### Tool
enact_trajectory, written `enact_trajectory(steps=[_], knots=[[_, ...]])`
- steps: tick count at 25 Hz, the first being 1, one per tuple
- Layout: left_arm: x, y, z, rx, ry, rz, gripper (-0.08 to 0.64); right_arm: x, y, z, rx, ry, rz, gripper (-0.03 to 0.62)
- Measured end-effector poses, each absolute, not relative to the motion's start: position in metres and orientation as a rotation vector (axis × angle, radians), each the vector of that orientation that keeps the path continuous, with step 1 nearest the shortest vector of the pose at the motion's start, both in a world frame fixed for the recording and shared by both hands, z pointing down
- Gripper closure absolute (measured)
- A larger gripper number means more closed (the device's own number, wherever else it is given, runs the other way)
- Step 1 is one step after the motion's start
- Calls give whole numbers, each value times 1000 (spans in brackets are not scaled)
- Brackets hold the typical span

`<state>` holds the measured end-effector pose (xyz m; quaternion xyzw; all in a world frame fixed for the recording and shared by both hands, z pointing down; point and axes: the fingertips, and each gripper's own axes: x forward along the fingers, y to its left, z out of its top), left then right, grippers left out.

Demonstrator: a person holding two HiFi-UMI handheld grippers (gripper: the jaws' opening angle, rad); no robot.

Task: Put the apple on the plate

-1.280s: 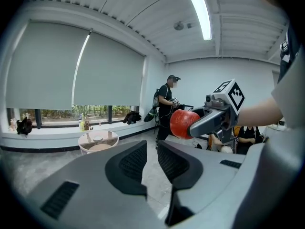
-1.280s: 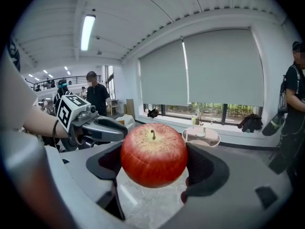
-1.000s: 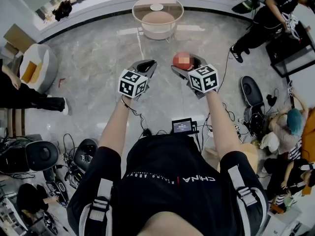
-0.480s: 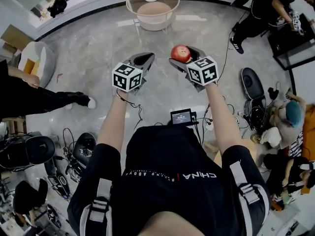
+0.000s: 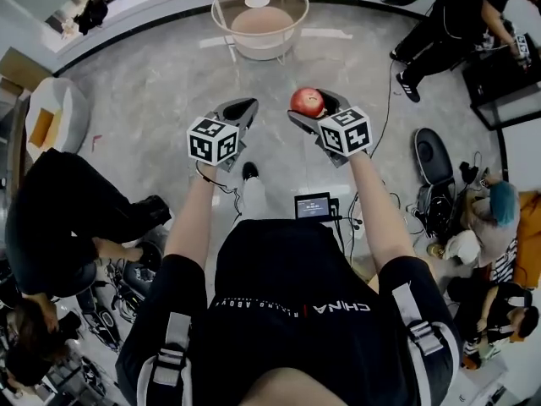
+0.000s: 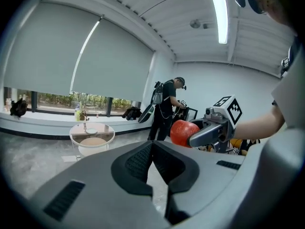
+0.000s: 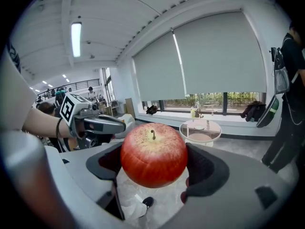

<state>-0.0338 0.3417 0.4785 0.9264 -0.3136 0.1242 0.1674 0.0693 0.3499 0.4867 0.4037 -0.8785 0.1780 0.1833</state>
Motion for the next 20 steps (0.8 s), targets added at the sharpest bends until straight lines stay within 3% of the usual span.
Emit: enact_trajectory(steps=[11,20], knots=[[-89,102,474,2616,-778,242,541,28,127,476,1260,-2396,532,182],[-133,-28,489,2571,-876,213,541,-9,-3,491,1236,-2386,555,183]])
